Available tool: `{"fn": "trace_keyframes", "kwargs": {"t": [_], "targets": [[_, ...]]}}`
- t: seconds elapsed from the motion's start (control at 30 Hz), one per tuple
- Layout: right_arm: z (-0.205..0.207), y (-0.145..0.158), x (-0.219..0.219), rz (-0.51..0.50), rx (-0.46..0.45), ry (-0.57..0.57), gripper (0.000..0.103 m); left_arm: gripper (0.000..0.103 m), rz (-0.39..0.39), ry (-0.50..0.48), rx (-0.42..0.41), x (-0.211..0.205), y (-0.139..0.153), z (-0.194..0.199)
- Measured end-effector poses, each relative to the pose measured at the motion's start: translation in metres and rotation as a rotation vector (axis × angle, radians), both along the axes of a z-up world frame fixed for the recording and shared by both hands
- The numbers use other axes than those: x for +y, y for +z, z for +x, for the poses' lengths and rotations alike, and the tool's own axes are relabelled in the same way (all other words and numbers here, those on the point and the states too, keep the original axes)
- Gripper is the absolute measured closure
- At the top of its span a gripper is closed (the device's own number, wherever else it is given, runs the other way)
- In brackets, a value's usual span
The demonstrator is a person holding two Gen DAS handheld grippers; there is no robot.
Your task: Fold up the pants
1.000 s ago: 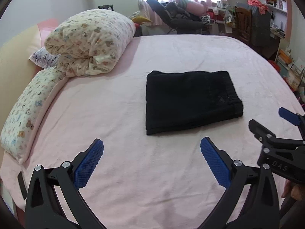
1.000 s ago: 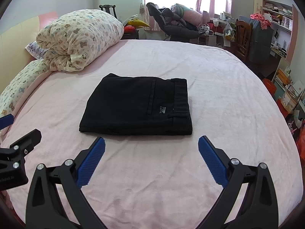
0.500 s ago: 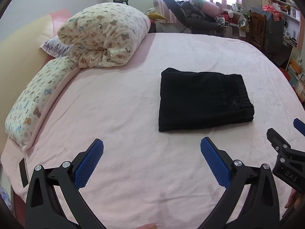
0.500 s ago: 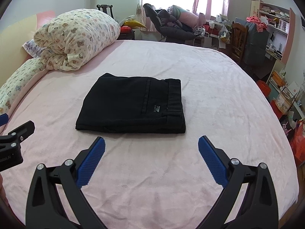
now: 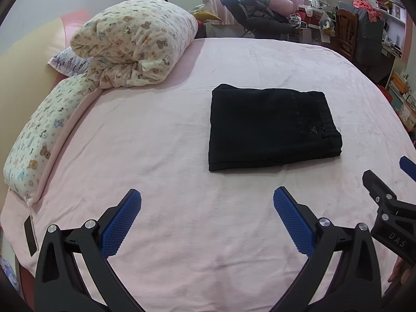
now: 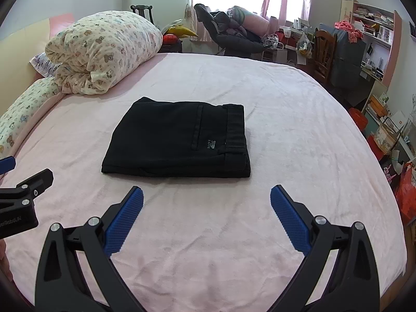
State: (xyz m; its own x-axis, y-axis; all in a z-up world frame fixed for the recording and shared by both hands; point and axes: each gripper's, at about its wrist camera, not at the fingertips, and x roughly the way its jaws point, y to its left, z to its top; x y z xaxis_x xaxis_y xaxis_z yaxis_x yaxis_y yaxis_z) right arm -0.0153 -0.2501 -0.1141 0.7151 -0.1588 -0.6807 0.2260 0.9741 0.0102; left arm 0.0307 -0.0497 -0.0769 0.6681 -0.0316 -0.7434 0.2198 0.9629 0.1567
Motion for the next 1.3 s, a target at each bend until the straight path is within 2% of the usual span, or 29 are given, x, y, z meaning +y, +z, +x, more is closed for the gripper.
{"fn": "trace_keyframes", "kwargs": {"t": [0.43, 0.6, 1.1, 1.3], "targets": [[0.002, 0.001, 0.002, -0.006, 0.016, 0.026, 0.005, 0.001, -0.06, -0.03, -0.021, 0.001, 0.008, -0.003], [0.004, 0.0, 0.002, -0.002, 0.021, 0.028, 0.005, 0.001, -0.02, 0.005, -0.009, -0.001, 0.005, -0.001], [0.007, -0.002, 0.003, -0.002, 0.027, 0.026, 0.005, 0.001, -0.032, -0.018, 0.01, -0.002, 0.001, -0.001], [0.011, -0.006, 0.001, -0.003, 0.038, 0.025, 0.005, 0.001, -0.002, 0.0, -0.002, -0.004, 0.0, -0.001]]}}
